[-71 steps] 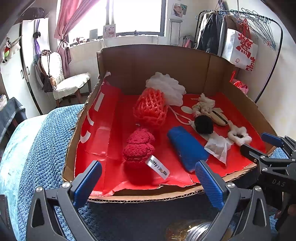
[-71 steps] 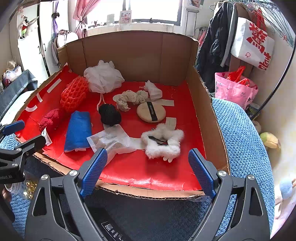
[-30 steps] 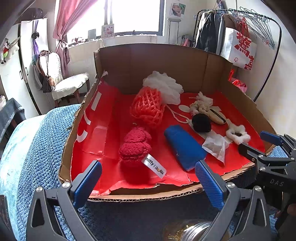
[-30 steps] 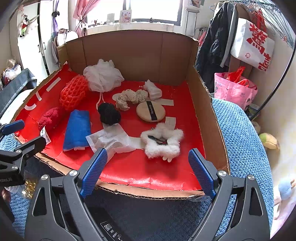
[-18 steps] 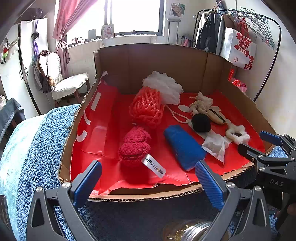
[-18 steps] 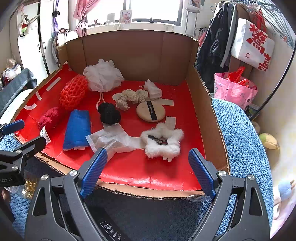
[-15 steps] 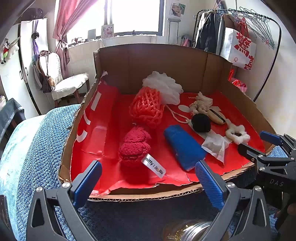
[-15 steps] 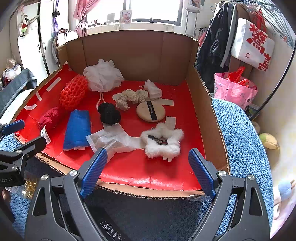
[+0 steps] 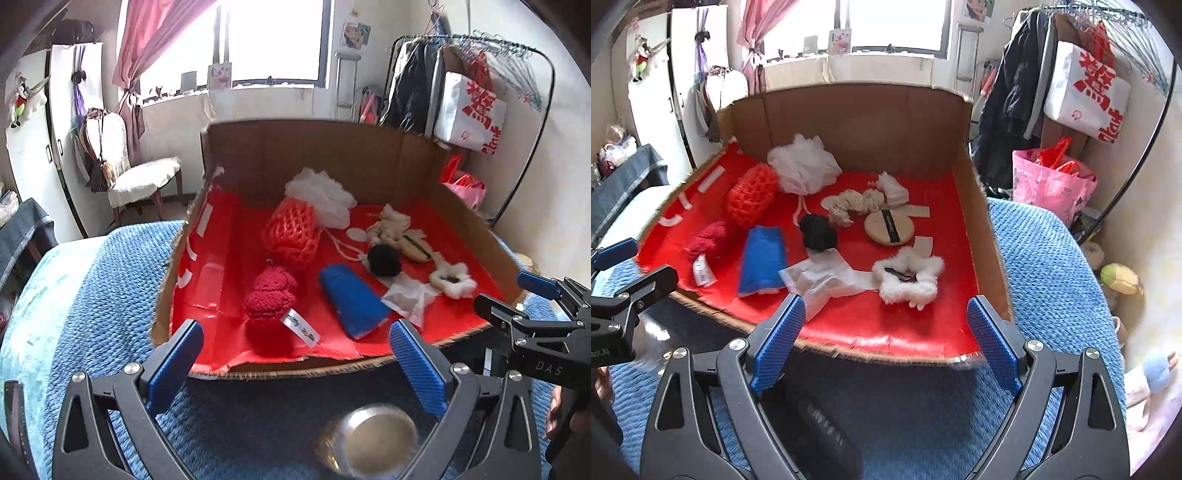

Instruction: Organize soft objects

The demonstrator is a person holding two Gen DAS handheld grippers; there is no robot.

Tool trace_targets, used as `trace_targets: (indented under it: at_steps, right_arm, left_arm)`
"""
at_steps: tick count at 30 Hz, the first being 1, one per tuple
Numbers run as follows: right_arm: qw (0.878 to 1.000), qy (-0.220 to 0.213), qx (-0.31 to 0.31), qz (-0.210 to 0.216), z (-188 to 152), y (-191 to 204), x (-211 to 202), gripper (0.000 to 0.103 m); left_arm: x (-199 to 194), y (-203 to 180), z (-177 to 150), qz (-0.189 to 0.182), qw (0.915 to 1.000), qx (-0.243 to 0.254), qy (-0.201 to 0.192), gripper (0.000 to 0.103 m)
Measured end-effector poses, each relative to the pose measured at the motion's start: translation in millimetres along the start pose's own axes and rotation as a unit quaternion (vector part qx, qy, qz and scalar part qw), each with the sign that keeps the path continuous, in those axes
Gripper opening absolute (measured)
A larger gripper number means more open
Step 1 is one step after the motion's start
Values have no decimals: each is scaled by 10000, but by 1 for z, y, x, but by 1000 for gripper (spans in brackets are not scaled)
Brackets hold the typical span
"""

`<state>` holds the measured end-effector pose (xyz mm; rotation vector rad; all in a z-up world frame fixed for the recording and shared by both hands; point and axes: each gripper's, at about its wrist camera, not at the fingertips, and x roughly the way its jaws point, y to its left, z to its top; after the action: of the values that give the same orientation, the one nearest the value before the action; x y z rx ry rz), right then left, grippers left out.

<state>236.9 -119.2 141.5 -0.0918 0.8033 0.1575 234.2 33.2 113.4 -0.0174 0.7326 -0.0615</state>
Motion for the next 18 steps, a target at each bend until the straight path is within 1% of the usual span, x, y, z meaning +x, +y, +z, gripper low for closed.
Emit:
trace_targets:
  at_steps: [6, 7, 8, 9, 11, 14, 18]
  right_arm:
    - [9995, -266, -44, 174, -17, 6, -50, 90]
    - [9993, -297, -26, 208, -20, 6, -56, 93]
    - [9992, -328, 3, 236, -25, 6, -63, 100]
    - [9989, -393, 36, 268, -32, 6, -72, 102]
    - [9983, -482, 61, 318, -44, 7, -84, 102]
    - [9979, -504, 52, 414, -65, 10, -98, 102]
    - [9986, -332, 138, 394, -96, 12, -103, 102]
  left_arm:
    - [-43, -2, -16, -115, 9998, -27, -140, 103]
    - [-50, -2, -21, -154, 9998, -29, -158, 103]
    - [-54, -3, -25, -174, 9997, -28, -166, 103]
    - [-60, -4, -31, -191, 9997, -27, -168, 103]
    - [-67, -5, -42, -203, 9997, -50, -150, 103]
    - [-78, -8, -63, -295, 9995, -54, -110, 103]
    - [-85, -12, -92, -260, 9996, -97, 0, 103]
